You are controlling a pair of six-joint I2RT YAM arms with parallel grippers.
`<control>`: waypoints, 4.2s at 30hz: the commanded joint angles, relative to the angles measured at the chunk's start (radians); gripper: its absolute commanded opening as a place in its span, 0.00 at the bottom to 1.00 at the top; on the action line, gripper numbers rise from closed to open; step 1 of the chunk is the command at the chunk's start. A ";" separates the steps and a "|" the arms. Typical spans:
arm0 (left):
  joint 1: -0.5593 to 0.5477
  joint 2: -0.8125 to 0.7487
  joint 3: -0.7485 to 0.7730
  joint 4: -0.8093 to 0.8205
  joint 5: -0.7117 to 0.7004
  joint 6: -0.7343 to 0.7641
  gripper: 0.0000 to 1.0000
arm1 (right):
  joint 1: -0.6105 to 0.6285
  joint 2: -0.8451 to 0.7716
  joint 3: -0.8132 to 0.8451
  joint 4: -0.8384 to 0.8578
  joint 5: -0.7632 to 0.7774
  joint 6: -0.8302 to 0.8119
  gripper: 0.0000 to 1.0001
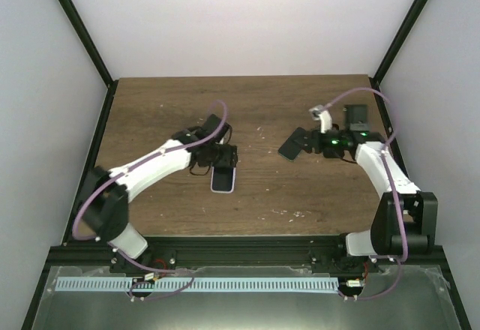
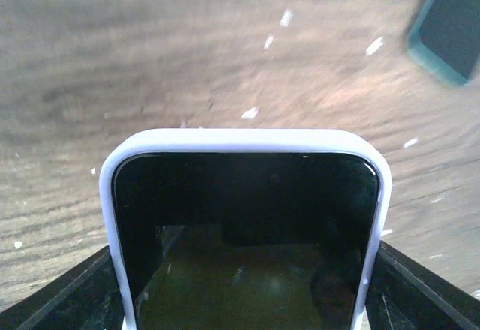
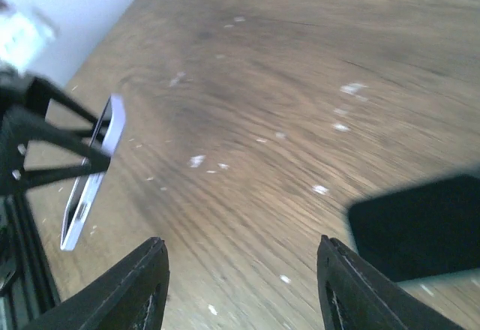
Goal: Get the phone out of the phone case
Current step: Pick up the phone at the center of the board, then remove the phone case from the phone.
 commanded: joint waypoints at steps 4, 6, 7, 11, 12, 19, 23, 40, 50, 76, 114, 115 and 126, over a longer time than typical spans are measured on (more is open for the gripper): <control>0.003 -0.255 -0.075 0.278 -0.117 -0.247 0.45 | 0.353 0.022 0.147 0.036 0.124 0.074 0.54; 0.000 -0.305 -0.095 0.334 -0.162 -0.297 0.42 | 0.448 0.051 0.181 0.027 0.184 0.076 0.53; 0.000 -0.326 -0.106 0.350 -0.181 -0.323 0.41 | 0.484 0.068 0.193 0.027 0.204 0.079 0.53; -0.004 -0.389 -0.152 0.405 -0.250 -0.416 0.37 | 0.561 0.080 0.199 0.075 0.235 0.158 0.53; -0.005 -0.403 -0.169 0.426 -0.263 -0.434 0.37 | 0.578 0.080 0.193 0.092 0.235 0.174 0.53; -0.024 -0.419 -0.198 0.492 -0.262 -0.474 0.35 | 0.693 0.169 0.240 0.098 0.266 0.198 0.52; -0.041 -0.433 -0.210 0.496 -0.273 -0.478 0.35 | 0.700 0.206 0.258 0.096 0.228 0.226 0.44; 0.030 -0.523 -0.199 0.530 -0.028 -0.031 1.00 | 0.666 -0.018 0.164 0.081 0.052 0.155 0.01; 0.162 -0.740 -0.368 0.764 0.536 0.119 0.85 | 0.581 -0.093 0.235 -0.080 -0.195 0.034 0.01; 0.176 -0.577 -0.463 1.190 0.830 -0.101 0.25 | 0.555 -0.014 0.204 0.007 -0.415 0.161 0.01; 0.311 -0.543 -0.355 0.976 1.249 0.001 0.00 | 0.700 0.024 0.353 -0.557 -0.184 -0.569 0.42; 0.311 -0.543 -0.357 0.983 1.255 -0.004 0.00 | 0.706 0.021 0.350 -0.549 -0.186 -0.562 0.41; 0.311 -0.508 -0.359 1.057 1.299 -0.073 0.00 | 0.718 0.016 0.359 -0.481 -0.222 -0.511 0.32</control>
